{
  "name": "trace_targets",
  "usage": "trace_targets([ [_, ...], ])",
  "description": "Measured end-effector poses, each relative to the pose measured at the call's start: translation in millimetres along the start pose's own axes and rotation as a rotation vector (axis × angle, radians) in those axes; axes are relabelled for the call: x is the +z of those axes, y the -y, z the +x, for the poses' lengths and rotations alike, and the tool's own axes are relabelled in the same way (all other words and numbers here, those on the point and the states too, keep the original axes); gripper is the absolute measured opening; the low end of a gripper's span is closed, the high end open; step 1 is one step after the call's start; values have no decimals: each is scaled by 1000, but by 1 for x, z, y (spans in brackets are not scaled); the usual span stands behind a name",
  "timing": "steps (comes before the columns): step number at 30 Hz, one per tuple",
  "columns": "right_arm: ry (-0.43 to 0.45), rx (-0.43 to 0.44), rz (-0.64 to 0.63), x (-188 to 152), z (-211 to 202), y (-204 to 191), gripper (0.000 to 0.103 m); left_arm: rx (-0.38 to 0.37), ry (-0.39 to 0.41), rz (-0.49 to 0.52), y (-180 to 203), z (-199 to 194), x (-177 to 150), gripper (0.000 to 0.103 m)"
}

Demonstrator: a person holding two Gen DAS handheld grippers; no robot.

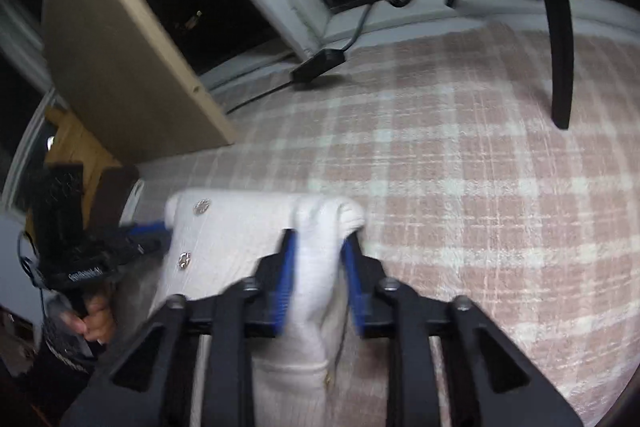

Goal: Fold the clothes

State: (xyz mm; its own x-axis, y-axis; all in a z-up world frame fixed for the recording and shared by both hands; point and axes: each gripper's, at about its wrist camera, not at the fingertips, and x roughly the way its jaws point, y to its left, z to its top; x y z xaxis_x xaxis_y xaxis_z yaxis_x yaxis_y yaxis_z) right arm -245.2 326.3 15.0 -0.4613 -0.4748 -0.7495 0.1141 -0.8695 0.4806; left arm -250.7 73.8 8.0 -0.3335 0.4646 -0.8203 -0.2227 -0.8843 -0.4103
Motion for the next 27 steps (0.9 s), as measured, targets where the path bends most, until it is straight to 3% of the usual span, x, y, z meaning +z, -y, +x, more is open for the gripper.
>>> trace_targets([
  [3,32,-94,-65,2,-22,-14,37,20,35,17,1,-24,-10,27],
  [4,44,-132,-99,0,-30,-20,37,25,43,33,5,-31,-15,32],
  [6,64,-160,-164,-15,-47,-36,40,30,47,66,18,-43,-29,41],
  [8,84,-185,-227,-31,-64,-51,48,30,38,97,34,-54,-48,42],
  [10,109,-180,-253,-52,-74,-61,49,26,30,129,52,-61,-70,43],
  [12,122,-162,-240,-76,-80,-68,49,33,14,153,68,-63,-92,45],
  [14,90,-145,-218,-92,-72,-68,51,72,-36,160,74,-49,-110,55],
  [16,44,-157,-190,-107,-60,-63,53,113,-89,166,79,-34,-127,58],
  [18,-26,-189,-147,-120,-44,-51,56,179,-74,212,89,-30,-134,67],
  [20,-7,-167,-107,-125,-51,-45,56,232,-60,230,97,-30,-137,68],
  [23,10,-168,-63,-121,-69,-39,56,206,-54,184,98,-39,-133,68],
  [25,43,-184,-64,-118,-80,-37,57,233,-36,182,98,-45,-130,68],
  [27,57,-195,-71,-116,-86,-34,67,257,-19,169,96,-51,-128,68],
])
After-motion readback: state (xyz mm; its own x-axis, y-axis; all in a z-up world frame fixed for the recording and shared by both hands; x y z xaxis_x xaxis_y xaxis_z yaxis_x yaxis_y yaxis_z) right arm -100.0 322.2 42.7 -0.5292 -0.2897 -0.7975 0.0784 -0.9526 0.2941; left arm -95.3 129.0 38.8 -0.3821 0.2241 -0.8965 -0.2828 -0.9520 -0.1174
